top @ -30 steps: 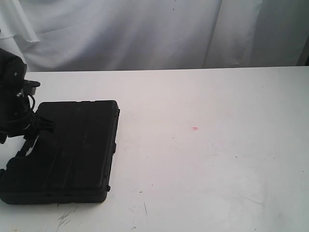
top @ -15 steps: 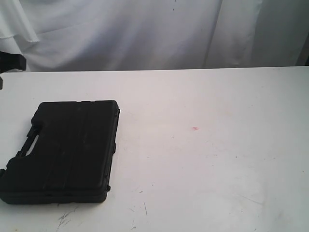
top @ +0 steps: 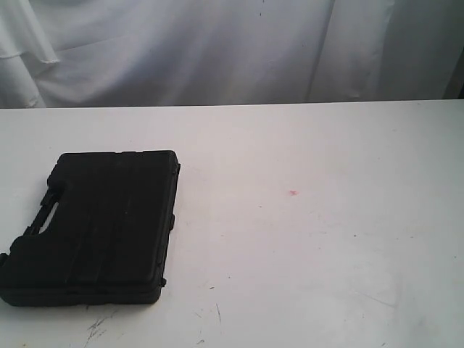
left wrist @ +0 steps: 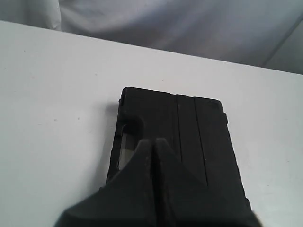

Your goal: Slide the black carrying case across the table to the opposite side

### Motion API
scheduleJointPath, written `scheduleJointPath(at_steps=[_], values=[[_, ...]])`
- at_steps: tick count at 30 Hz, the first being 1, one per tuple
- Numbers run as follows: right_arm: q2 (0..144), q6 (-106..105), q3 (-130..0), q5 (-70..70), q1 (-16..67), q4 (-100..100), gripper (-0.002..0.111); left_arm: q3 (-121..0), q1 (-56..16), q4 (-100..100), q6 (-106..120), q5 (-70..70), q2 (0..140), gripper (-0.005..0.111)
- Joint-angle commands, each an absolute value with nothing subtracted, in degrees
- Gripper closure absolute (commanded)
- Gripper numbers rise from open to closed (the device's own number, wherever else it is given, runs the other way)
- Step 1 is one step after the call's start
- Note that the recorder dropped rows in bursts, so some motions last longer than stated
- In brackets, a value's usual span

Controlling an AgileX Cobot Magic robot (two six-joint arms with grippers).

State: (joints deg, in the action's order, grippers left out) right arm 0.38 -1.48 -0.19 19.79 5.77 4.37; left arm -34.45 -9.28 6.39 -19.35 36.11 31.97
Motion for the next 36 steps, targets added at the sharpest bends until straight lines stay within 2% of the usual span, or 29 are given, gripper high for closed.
scheduleJointPath(at_steps=[1,10,14,27,32,36], values=[[0.0,-1.59,0.0,19.8,5.53,3.8,0.108,-30.96,-9.32,3.81,-19.5,39.05,23.34,0.107],[0.0,-1.59,0.0,19.8,5.53,3.8,0.108,-29.99,-9.32,-1.58,-20.49,43.5,11.19,0.107],[0.0,-1.59,0.0,19.8,5.53,3.8,0.108,-29.99,-9.32,4.28,-19.22,43.49,7.9,0.107],[0.0,-1.59,0.0,19.8,5.53,3.8,0.108,-29.68,-9.32,11.32,-19.07,43.17,5.36,0.107],[0.0,-1.59,0.0,19.8,5.53,3.8,0.108,-23.79,-8.38,11.07,-19.18,30.72,5.36,0.107],[0.0,-1.59,0.0,19.8,5.53,3.8,0.108,-16.56,-3.28,7.47,-19.17,22.14,5.36,0.107]])
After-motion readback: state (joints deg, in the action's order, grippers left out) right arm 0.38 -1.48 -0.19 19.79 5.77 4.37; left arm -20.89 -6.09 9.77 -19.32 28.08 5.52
